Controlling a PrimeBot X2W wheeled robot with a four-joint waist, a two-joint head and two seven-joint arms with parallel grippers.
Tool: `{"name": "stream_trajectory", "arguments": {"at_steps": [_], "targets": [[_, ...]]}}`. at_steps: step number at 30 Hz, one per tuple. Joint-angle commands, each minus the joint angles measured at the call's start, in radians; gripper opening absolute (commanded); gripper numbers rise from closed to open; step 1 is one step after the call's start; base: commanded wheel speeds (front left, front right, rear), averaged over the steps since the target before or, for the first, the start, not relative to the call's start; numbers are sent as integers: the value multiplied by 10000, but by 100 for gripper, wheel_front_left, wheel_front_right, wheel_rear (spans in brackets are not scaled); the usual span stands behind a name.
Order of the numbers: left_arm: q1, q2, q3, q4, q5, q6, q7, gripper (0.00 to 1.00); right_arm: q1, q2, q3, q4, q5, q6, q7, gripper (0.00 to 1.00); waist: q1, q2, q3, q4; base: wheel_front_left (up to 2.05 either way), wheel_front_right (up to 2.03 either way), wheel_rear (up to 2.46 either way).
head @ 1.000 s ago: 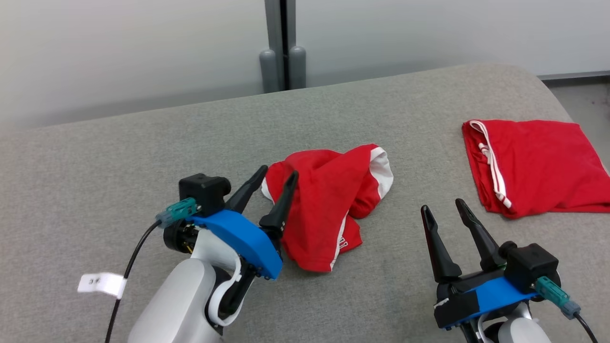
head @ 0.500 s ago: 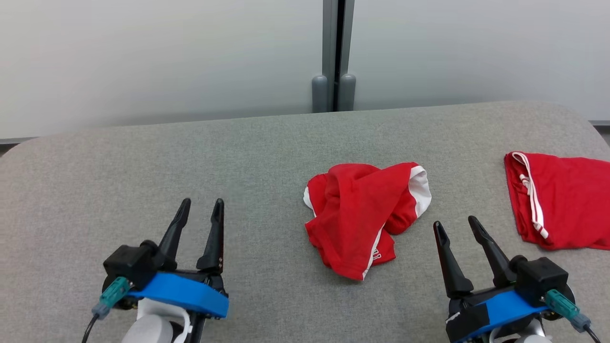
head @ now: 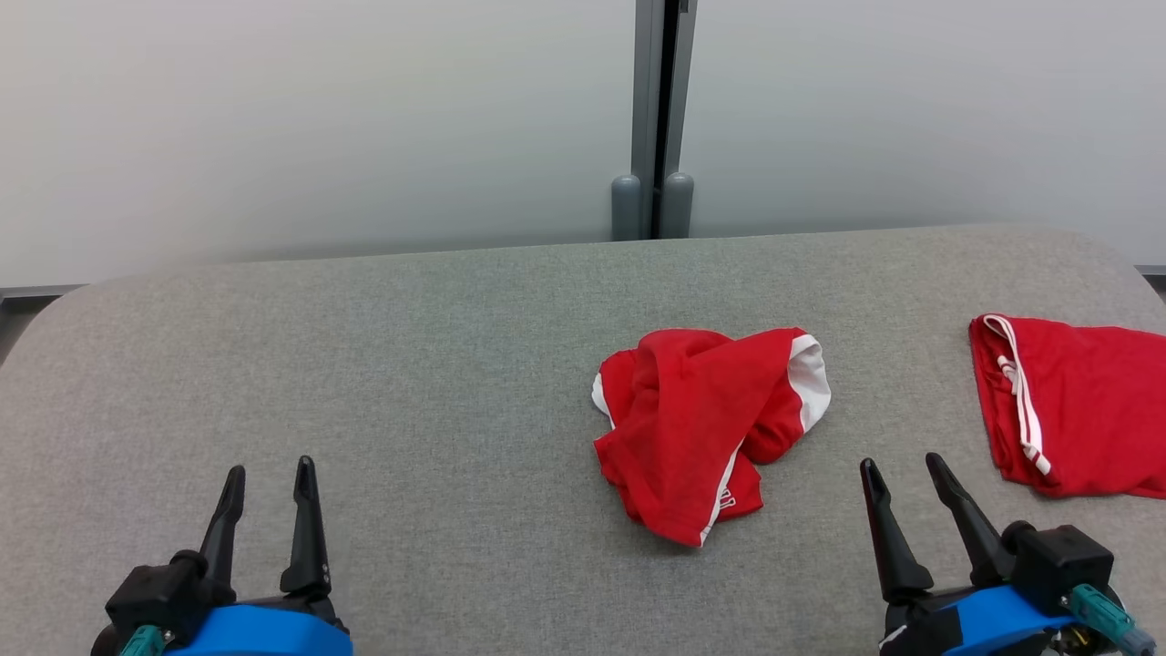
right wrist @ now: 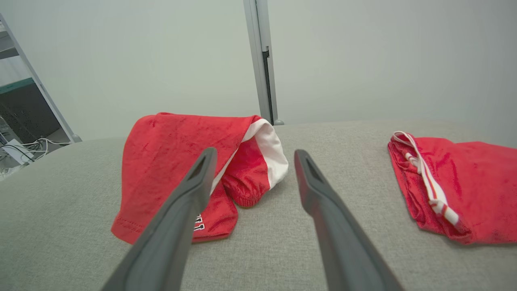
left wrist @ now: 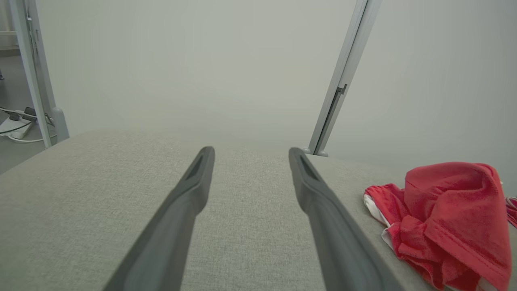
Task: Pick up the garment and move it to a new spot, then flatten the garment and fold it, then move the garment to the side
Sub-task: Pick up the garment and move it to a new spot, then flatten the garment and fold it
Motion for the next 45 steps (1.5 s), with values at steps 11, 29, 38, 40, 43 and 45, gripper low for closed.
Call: {"name": "stream_trajectory", "arguments": {"at_steps": [11,29,38,40,43,45], "targets": [[602,-63,486,139,362,-32,-44,100,314,-9,-346,124,-75,5,-17,100,1,0,8,-19,0,0,0],[179,-93,446,200,553,-206,-44,100,-146,-9,278,246,45,5,79,100,1,0,226,21,0,0,0],[-70,-118,333,98,648,-291,-45,100,-1520,-9,1363,1662,1131,5,2688,100,1,0,489,169,0,0,0],[-146,-137,261,96,694,-310,-45,100,-1885,-9,1757,2066,1131,5,3206,100,1,0,574,292,0,0,0],[-293,-157,115,112,723,-380,-44,100,-2323,-18,2213,2484,783,5,3197,100,1,0,741,526,0,0,0],[-369,-155,53,151,755,-402,-44,100,-2484,-16,2623,2769,504,5,3070,100,1,0,827,662,0,0,0]]}}
